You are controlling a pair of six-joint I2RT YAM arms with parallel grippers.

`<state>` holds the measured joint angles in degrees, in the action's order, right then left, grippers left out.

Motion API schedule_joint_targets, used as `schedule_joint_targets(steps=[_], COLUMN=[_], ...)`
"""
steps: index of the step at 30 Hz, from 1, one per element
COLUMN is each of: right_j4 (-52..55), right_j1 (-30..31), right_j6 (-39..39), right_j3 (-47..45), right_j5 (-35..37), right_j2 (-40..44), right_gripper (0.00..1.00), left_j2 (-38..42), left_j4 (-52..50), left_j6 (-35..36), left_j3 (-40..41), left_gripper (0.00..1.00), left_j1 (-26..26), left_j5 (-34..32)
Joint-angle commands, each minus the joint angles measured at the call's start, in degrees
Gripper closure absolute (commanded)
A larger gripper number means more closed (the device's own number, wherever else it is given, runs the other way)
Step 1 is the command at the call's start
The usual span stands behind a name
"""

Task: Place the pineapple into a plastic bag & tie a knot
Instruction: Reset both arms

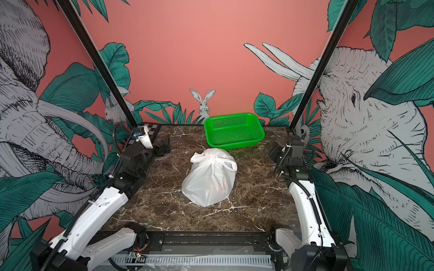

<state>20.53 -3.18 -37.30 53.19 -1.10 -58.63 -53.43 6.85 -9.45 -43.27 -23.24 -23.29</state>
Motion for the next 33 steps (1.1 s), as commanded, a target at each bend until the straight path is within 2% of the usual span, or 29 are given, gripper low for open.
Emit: schedule_joint_targets(steps=[1, 5, 9, 12, 16, 17, 19, 21, 23, 24, 25, 33], right_j4=[-5.01, -22.88, -43.64, -54.63, -67.3, -67.23, -75.08, -80.57, -70.12, -68.73, -70.76, -69.3], right_j1=[0.75, 3.7, 8.05, 9.91, 10.64, 10.89, 10.57, 9.03, 7.27, 5.78, 5.05, 5.2], right_j6=[14.49, 23.65, 31.04, 34.97, 38.67, 40.22, 42.13, 40.72, 39.13, 37.15, 36.73, 36.97], right_j3=[-8.93, -21.82, -30.36, -32.5, -33.6, -33.59, -34.69, -34.26, -31.22, -29.84, -30.33, -30.28], right_j5=[21.63, 26.42, 27.03, 25.09, 20.92, 18.87, 14.5, 14.04, 11.0, 11.22, 10.23, 10.32], right_j2=[1.33, 1.13, -3.71, -9.78, -19.07, -19.75, -25.94, -30.87, -28.47, -29.22, -29.82, -28.99], right_gripper=[0.02, 0.01, 0.01, 0.01, 0.01, 0.01, 0.01, 0.01, 0.01, 0.01, 0.01, 0.01], left_j2=[1.79, 6.28, 4.74, -2.37, -19.1, -22.26, -28.45, -33.35, -36.55, -36.02, -35.44, -35.69], left_j4=[1.67, 7.89, 12.11, 21.39, 34.05, 35.05, 38.93, 42.25, 45.72, 43.41, 41.05, 41.74], left_j6=[15.51, 17.86, 14.77, 11.9, 14.04, 15.22, 16.22, 18.22, 17.31, 16.84, 16.59, 16.29], left_j3=[9.11, 19.55, 24.7, 25.9, 22.23, 21.13, 21.08, 20.64, 20.11, 19.65, 18.98, 19.01], left_gripper=[0.0, 0.01, 0.0, 0.01, 0.01, 0.01, 0.0, 0.01, 0.0, 0.0, 0.0, 0.0], left_j1=[2.57, 7.74, 15.48, 19.51, 19.64, 19.6, 19.55, 19.29, 19.93, 19.99, 20.11, 20.58], left_j5=[-14.71, -13.79, -6.92, 0.86, 13.23, 14.81, 17.64, 20.45, 20.89, 20.07, 20.59, 21.18])
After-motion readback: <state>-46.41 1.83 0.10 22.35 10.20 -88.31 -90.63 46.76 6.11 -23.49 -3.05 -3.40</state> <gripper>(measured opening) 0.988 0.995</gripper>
